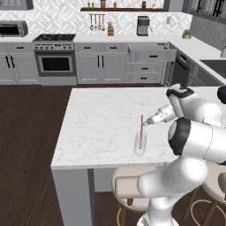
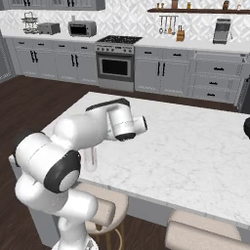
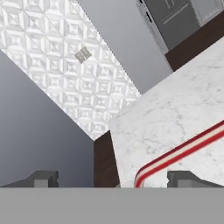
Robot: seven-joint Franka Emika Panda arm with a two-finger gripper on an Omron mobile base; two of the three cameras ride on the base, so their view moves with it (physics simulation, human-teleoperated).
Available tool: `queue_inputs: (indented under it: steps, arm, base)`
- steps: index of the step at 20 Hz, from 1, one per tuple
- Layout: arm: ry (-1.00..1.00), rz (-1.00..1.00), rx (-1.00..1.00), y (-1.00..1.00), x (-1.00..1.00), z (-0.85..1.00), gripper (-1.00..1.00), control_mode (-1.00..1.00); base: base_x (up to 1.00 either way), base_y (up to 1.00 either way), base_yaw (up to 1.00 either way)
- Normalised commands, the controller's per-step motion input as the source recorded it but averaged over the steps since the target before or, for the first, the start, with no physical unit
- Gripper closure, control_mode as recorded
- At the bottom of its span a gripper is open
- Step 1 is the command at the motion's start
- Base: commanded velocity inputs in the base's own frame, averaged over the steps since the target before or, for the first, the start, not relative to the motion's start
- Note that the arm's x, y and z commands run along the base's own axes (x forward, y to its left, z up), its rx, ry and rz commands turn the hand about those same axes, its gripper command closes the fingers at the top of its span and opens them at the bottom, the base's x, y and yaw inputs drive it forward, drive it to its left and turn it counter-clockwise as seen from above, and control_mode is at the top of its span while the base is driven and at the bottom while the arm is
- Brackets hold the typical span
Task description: Take a straw from the drawer in front and place it inside the glass cup on the dining counter.
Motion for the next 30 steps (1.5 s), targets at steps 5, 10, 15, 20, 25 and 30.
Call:
queue_inputs:
  steps: [5,10,15,20,25,30]
  arm:
    - [-0.05,-0.10,-0.06,0.27,-0.17,0.00,-1.00,-1.00]
    - [-0.01,-0.13,-0.09,0.03,0.00,0.00,-1.00,-1.00]
    - [0.00,-0.20,-0.13,-0.06,0.00,0.00,-1.00,-1.00]
    - [0.06,-0.20,-0.10,-0.09,0.00,0.00,-1.00,-1.00]
    - [0.16,-0.21,-0.07,-0.07,-0.02,0.02,-1.00,-1.00]
    - [0.26,-0.19,-0.01,-0.07,-0.12,0.23,-1.00,-1.00]
  base:
    - [0.00,0.00,0.00]
    - [0.00,0.00,0.00]
    - [0.00,0.00,0.00]
    - [0.00,0.00,0.00]
    - [0.00,0.00,0.00]
    - [0.00,0.00,0.00]
